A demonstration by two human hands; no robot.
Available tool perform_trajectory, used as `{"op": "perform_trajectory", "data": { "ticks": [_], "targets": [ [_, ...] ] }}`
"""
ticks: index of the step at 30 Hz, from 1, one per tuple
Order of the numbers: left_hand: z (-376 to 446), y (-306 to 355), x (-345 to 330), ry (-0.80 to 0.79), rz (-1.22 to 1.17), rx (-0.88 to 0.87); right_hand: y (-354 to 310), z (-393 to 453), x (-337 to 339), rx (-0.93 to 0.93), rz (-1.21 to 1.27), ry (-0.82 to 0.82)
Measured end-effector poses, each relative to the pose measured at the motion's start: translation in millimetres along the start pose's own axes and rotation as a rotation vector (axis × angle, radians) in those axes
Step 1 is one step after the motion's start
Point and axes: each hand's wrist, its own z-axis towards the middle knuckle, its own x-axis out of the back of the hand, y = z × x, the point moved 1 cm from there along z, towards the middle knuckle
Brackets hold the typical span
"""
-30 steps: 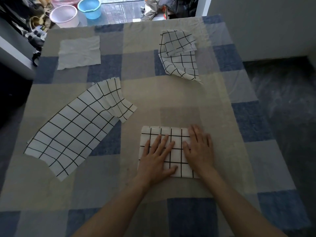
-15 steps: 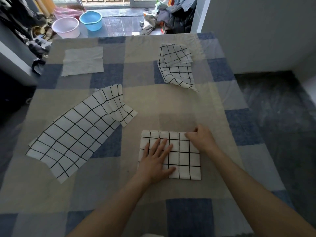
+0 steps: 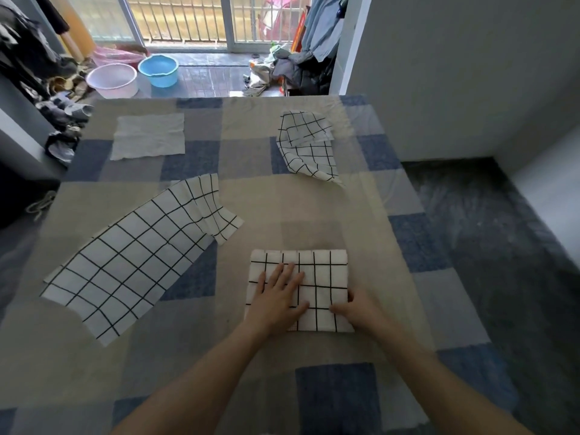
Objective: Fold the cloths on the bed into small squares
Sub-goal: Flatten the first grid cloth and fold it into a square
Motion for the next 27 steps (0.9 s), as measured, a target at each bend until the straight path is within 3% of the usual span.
{"op": "perform_trajectory", "data": {
  "ticks": [3,6,10,13,17,20,24,27],
  "targets": [
    [-2,0,23,0.159,-0.201,-0.001,-17,-20,9,0.211,-0.119,0.074],
    [2,-4,62,0.235,-0.387,0.013,-51,-42,29,0.444,-0.315,0.002],
    [3,-5,117,0.163,-0.45,-0.144,-94,-76,55,0.673,-0.52,-0.146],
    [-4,-2,140,0.029,-0.551,-0.227,-121,-100,70,0.721,-0.584,-0.291],
    [-21,-3,147,-0.126,-0.703,-0.213,-140,-115,101,0.565,-0.47,-0.426],
    [-33,-11,131,-0.19,-0.821,-0.116,-135,-95,113,0.5,-0.409,-0.345],
    [-40,-21,91,-0.102,-0.825,0.076,-105,-50,88,0.358,-0.164,-0.146],
    [-47,-32,61,-0.004,-0.822,0.233,-71,-25,61,0.198,0.037,-0.134]
  ]
}}
